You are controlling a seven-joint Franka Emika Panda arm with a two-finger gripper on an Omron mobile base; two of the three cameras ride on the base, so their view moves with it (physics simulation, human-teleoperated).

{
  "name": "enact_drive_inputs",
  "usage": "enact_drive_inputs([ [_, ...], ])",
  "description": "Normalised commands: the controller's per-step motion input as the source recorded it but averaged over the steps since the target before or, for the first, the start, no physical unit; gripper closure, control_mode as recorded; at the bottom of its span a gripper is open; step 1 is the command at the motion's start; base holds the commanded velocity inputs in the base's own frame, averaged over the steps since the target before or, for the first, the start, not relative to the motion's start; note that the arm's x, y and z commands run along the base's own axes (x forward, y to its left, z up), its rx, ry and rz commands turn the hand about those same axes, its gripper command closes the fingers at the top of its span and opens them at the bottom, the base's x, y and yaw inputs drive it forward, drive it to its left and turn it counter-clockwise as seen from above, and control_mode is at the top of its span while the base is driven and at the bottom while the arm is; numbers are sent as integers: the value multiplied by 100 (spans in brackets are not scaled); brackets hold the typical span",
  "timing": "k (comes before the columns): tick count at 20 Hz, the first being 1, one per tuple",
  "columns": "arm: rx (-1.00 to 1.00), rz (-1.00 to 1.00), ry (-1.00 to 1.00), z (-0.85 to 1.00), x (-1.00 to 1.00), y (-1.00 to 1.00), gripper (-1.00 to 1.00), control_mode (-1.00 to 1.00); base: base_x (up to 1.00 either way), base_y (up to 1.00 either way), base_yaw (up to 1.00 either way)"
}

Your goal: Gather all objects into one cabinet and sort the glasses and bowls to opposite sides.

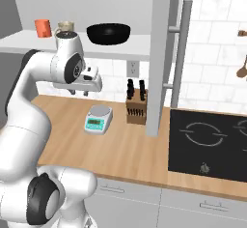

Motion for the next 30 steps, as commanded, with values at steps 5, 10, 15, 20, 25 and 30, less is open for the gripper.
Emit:
enact_drive_inputs([
  [5, 0, 0, 0, 0, 0, 0, -100, 100, -40, 0, 3],
  [10, 0, 0, 0, 0, 0, 0, -100, 100, -80, 0, 3],
  [15, 0, 0, 0, 0, 0, 0, -100, 100, -65, 0, 0],
  [20, 0, 0, 0, 0, 0, 0, -100, 100, -51, 0, 0],
  [25, 0, 0, 0, 0, 0, 0, -100, 100, -40, 0, 4],
  [30, 0, 0, 0, 0, 0, 0, -100, 100, -38, 0, 8],
])
